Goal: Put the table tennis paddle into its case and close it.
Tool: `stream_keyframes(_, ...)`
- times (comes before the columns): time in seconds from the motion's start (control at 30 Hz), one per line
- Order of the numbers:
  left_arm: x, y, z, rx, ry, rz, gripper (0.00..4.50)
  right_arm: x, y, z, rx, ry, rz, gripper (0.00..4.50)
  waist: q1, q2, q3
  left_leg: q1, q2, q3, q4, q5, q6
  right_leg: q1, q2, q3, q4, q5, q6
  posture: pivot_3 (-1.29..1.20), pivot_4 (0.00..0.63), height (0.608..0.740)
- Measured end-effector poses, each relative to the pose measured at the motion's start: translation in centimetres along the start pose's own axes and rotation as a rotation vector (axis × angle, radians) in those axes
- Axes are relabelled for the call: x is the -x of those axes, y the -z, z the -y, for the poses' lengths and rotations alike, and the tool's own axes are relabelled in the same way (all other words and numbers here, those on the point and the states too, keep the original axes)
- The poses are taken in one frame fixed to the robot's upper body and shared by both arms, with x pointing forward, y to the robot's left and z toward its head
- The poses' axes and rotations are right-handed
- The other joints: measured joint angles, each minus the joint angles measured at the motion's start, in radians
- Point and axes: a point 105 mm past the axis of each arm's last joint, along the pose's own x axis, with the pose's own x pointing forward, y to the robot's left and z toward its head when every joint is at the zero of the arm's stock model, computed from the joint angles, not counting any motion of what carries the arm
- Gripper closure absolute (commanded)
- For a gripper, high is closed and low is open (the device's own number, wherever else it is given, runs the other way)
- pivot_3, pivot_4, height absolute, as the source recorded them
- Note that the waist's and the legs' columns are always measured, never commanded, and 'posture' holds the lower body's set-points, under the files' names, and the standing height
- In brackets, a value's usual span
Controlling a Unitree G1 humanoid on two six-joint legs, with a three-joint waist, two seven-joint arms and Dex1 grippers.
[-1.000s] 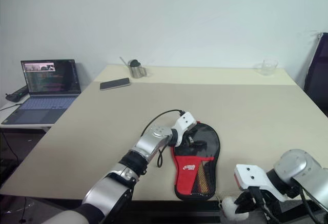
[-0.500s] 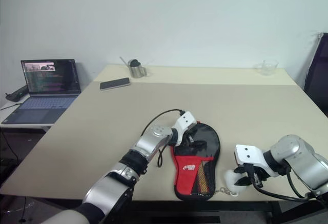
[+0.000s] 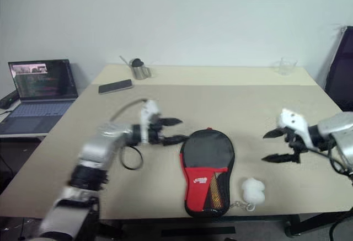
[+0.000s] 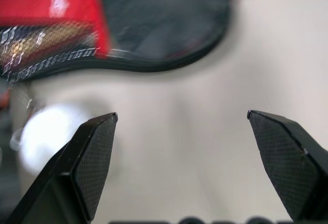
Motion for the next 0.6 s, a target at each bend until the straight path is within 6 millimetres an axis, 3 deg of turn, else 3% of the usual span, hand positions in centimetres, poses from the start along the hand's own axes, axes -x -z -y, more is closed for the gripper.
stream_keyframes(0.1,5.1,1.2,-0.4,0.043,-0.056,-0.066,0.27,1.9,1.0,1.4,-0.111,0.05,0.055,0.03,0.003,0.001,0.001,-0.005,0.0,0.0,0.0,-0.001,0.0,-0.004,-0.001,-0.001,-0.001,-0.001,-0.001,0.0,0.15,0.74)
stream_keyframes(0.27,10.4,2.0,-0.2,0.076,-0.107,-0.147,0.27,4.7,1.7,2.5,-0.197,0.113,0.107,0.03,0.016,0.004,0.005,-0.007,-0.001,-0.001,0.0,-0.001,0.001,-0.005,-0.002,-0.002,0.0,-0.001,-0.001,0.0,0.15,0.74)
stream_keyframes(0.4,12.3,1.8,-0.6,0.07,-0.147,-0.127,0.27,7.1,2.0,2.1,-0.194,0.166,0.105,0.03,0.018,0.006,0.005,-0.006,-0.001,0.0,0.0,-0.001,0.001,-0.005,-0.002,-0.002,0.0,-0.001,-0.002,0.0,0.15,0.74)
stream_keyframes(0.6,13.4,2.5,-1.7,0.085,-0.219,-0.124,0.27,6.5,0.6,-0.3,-0.136,0.091,0.128,0.03,0.001,0.007,0.006,-0.005,0.0,0.002,0.001,-0.001,0.001,-0.005,-0.001,-0.001,0.003,-0.001,-0.001,0.0,0.15,0.74)
